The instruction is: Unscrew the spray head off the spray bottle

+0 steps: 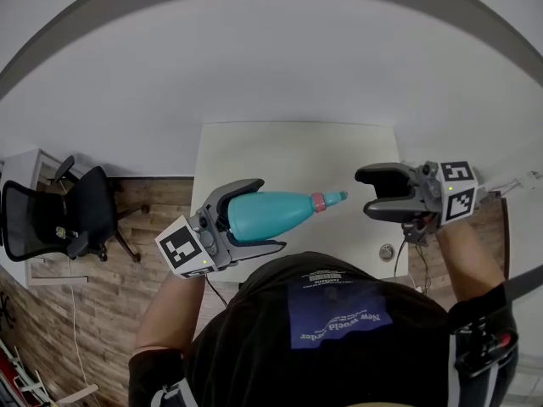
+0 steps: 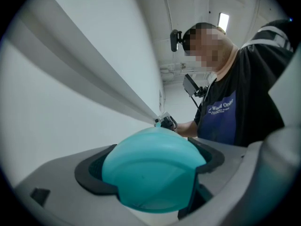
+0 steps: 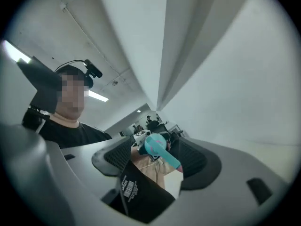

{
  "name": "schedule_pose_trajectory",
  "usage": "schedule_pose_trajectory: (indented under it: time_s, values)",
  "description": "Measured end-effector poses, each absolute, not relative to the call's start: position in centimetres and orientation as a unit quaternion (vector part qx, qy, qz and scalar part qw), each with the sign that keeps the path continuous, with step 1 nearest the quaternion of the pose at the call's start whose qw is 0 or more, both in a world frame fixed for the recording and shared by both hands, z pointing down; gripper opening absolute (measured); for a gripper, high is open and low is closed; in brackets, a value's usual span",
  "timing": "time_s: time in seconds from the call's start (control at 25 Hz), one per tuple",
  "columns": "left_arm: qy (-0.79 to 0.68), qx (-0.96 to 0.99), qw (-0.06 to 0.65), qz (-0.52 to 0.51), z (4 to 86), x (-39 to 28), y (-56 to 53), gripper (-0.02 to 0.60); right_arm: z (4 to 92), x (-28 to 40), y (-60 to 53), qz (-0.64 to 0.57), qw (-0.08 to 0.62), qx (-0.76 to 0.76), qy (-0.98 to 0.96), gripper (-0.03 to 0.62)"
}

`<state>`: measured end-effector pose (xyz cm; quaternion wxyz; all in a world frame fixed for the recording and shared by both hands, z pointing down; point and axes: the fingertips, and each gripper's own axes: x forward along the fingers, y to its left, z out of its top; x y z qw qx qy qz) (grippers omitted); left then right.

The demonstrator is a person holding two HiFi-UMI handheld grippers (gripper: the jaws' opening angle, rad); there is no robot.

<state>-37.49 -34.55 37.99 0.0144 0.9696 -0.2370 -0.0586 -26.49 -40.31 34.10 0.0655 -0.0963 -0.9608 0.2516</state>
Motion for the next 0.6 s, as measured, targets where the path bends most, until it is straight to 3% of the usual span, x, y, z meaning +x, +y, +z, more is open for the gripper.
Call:
schedule_pose_trajectory:
  time_s: [0.2,0.32,0.44,0.52,0.6]
  values:
    - [-0.199,0.978,0.030,-0.055,38.6,-38.3,-32.6,0.474,36.4,-30.0,-36.6,0.000,0.174,-0.083,-0.981,0.291]
    - [-0.188,0.978,0.055,-0.067,38.2,-36.2,-33.9,0.474,37.1,-30.0,-35.7,-0.024,0.209,-0.121,-0.970,0.291]
    - [-0.183,0.979,0.064,-0.069,37.9,-35.2,-34.2,0.474,37.0,-30.4,-35.2,-0.021,0.199,-0.133,-0.971,0.283]
    - [-0.185,0.978,0.070,-0.068,38.1,-35.1,-34.2,0.474,36.8,-30.6,-35.1,-0.026,0.189,-0.129,-0.973,0.170]
    - [-0.188,0.976,0.083,-0.069,38.3,-35.2,-34.2,0.474,37.0,-30.6,-34.9,-0.045,0.193,-0.132,-0.971,0.130]
